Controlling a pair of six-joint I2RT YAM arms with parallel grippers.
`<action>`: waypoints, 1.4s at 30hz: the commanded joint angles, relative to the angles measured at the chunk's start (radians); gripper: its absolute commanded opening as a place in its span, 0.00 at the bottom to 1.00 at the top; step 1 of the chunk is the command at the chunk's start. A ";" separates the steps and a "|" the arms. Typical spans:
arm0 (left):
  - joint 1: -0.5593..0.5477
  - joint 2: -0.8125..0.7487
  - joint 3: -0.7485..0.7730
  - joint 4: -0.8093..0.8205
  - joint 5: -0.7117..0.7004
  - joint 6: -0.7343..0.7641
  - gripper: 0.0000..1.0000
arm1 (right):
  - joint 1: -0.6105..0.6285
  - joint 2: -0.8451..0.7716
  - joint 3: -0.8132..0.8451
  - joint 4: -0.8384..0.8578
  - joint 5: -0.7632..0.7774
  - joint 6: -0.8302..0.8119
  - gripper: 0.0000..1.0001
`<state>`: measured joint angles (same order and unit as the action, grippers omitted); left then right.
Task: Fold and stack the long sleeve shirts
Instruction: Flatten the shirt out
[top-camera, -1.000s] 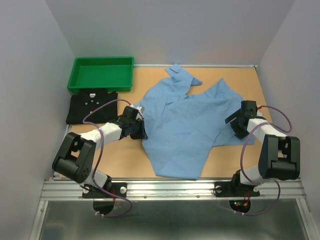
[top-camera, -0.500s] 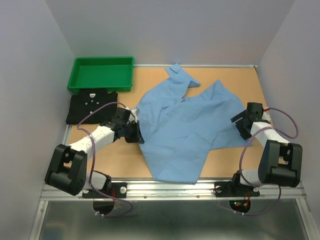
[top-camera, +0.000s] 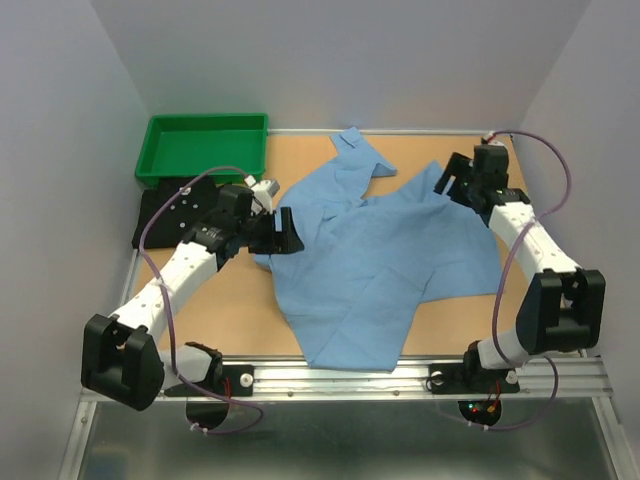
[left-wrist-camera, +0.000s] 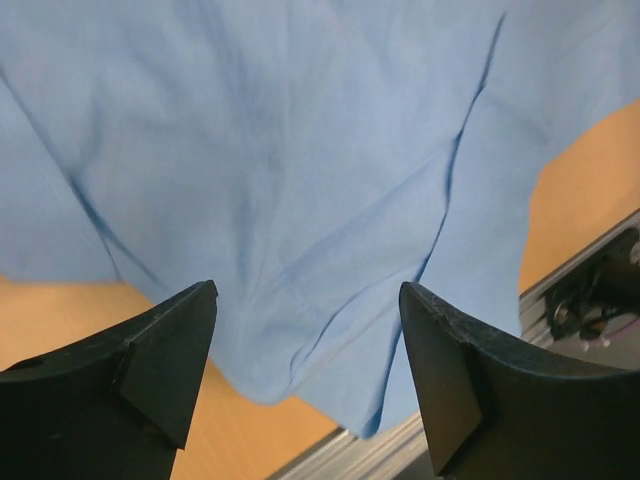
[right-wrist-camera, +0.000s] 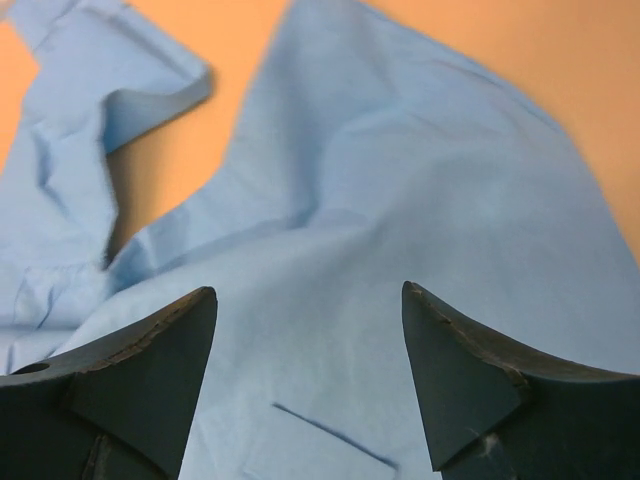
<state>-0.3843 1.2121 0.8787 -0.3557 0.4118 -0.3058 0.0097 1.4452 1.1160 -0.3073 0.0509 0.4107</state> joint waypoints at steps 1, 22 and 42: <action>-0.011 0.056 0.106 0.165 -0.018 -0.030 0.83 | 0.096 0.096 0.094 0.022 -0.029 -0.099 0.78; -0.128 0.481 0.090 0.133 -0.102 -0.004 0.79 | 0.148 0.130 -0.281 0.063 -0.002 0.123 0.80; -0.145 0.179 0.011 0.121 -0.102 0.046 0.80 | 0.148 -0.069 -0.046 -0.124 0.125 -0.004 0.81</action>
<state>-0.5114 1.4315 0.7963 -0.2806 0.3283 -0.3172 0.1585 1.3560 0.8551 -0.4496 0.0956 0.5152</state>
